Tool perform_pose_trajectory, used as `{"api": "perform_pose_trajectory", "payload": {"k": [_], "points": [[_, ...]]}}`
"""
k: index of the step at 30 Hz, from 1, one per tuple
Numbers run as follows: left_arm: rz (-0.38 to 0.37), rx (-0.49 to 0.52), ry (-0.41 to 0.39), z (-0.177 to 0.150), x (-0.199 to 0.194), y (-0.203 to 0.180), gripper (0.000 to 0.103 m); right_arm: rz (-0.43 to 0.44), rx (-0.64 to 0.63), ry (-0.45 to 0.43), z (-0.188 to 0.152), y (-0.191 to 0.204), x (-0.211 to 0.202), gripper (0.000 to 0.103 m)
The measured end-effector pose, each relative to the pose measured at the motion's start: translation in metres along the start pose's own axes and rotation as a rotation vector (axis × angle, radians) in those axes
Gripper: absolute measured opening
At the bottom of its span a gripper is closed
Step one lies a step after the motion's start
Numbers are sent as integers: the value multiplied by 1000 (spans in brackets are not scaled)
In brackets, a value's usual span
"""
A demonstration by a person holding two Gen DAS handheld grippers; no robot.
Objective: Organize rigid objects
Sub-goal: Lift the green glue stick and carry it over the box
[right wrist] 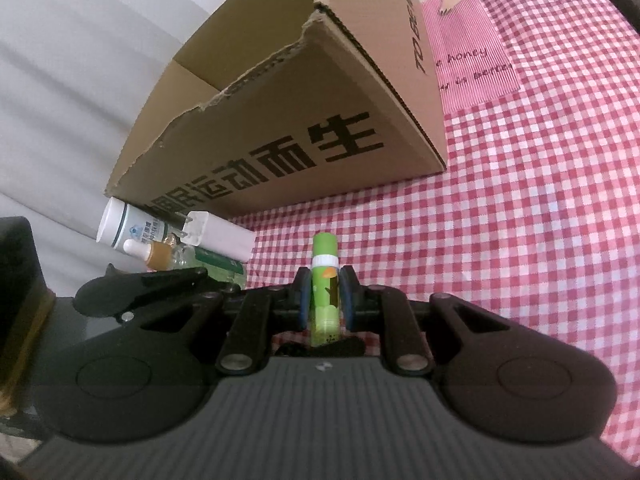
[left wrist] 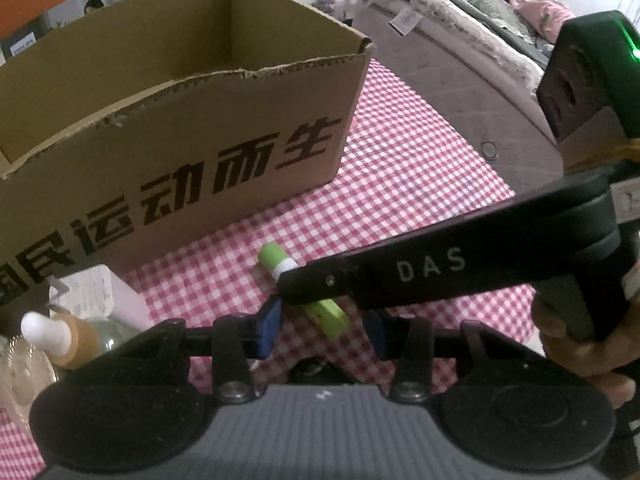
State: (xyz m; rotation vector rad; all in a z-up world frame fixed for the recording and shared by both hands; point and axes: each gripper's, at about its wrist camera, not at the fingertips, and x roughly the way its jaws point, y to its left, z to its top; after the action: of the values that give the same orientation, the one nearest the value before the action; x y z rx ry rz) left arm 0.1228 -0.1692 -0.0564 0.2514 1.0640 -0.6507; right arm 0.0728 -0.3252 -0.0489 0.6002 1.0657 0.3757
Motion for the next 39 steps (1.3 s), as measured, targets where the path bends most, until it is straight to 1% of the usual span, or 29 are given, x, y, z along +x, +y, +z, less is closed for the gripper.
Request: {"api": "perform_pose_trajectory", "payload": {"k": [4,9,16,20,26,29,33,36,39], "points": [[14,2,-13,3,1,-1,43,17,7,-1,0,-3,-2,14],[9,-8,-16,4,-1,1,43,27,11,-10,-4,-5,-8,15],[9,2,-58,-3,-23,0,43,34,0,-39,-11,8,-19,14],[10,13,-109,-7,-48,-4,43,31,-35,-72,-14,28,-35,15],[44,33,-225,-10,-109,-1,43,48,-123,-148,-10,77,-62,15],[79,22,-271,-2,-139,10,43,77,-180,-185,2,103,-71,15],[104,-21,-286,17,-164,38,43,124,-237,-194,33,136,-65,15],[117,-56,-263,38,-169,66,43,160,-248,-166,64,151,-47,14],[127,-91,-224,60,-162,96,43,174,-237,-119,102,159,-22,14]]}}
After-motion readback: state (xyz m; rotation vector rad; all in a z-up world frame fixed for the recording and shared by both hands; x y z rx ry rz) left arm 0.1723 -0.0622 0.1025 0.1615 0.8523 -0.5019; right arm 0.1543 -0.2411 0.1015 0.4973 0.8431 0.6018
